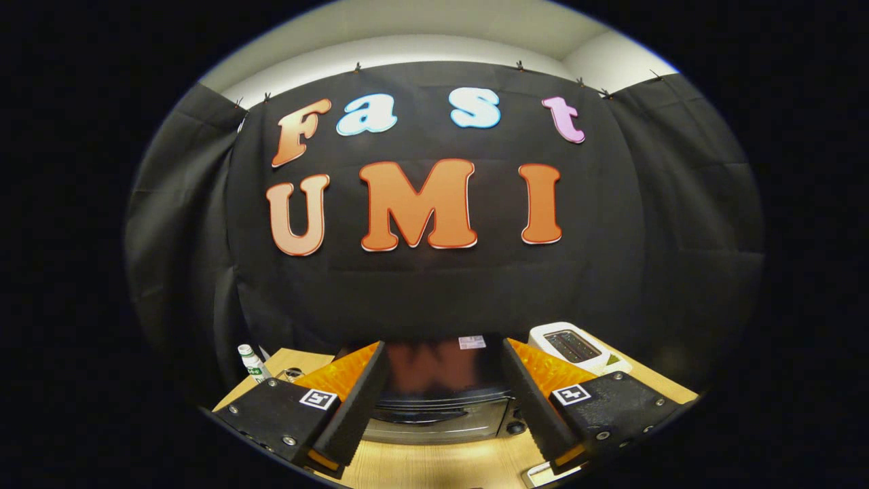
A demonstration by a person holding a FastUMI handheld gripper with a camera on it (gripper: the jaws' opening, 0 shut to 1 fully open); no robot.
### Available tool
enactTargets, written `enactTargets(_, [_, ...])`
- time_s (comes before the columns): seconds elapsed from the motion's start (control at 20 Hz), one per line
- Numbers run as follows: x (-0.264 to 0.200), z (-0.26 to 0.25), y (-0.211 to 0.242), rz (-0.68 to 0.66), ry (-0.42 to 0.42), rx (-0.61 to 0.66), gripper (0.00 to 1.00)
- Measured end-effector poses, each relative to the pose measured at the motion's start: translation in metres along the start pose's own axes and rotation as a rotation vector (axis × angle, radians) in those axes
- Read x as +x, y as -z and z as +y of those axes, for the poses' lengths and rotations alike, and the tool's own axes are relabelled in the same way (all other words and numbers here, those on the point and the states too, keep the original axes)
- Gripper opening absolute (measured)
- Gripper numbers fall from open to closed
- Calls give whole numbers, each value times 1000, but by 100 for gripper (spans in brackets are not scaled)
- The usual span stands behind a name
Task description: Open the toaster oven, put the food inside, and close the toaster oven door.
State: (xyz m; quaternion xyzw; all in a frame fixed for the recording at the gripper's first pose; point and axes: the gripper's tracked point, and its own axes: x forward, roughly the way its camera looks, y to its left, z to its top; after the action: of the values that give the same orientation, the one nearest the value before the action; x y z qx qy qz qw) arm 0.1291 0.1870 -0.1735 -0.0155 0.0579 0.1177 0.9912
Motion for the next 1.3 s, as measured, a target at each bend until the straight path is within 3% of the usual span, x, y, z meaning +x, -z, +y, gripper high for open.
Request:
enactTargets(0.35, [32,17,64,103,-21,4,99])
enactTargets(0.75, [47,30,107,217,-29,-30,99])
enactTargets(1.3, [30,35,109,278,-34,-62,100])
